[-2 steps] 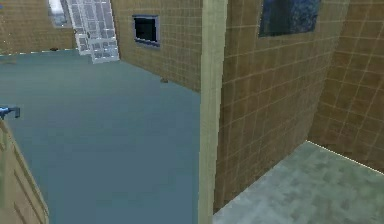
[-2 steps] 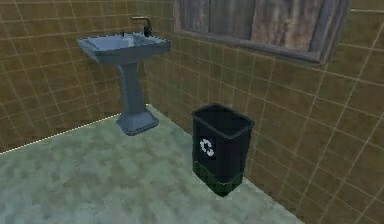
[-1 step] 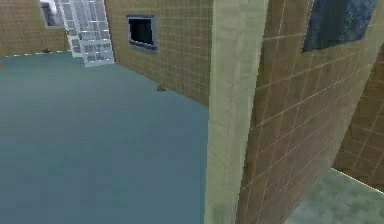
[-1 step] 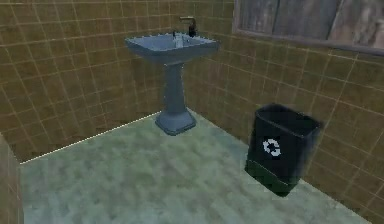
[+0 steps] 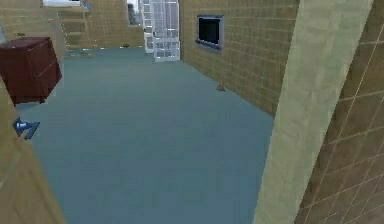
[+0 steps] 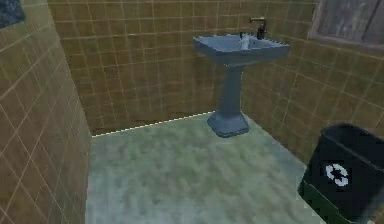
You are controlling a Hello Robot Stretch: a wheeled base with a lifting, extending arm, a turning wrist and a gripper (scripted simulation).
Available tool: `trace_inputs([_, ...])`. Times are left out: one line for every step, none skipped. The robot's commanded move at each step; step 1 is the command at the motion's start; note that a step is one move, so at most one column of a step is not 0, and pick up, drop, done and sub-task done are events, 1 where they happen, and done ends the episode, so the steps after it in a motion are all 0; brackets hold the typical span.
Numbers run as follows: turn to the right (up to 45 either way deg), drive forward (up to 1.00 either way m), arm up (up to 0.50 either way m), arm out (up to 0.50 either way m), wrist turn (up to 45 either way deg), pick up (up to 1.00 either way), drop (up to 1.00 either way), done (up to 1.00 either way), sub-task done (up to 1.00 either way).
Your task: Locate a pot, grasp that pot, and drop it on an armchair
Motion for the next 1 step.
trace_inputs([0.0,0.35,0.00,0.00,0.0,0.00,0.00,0.00,0.00])
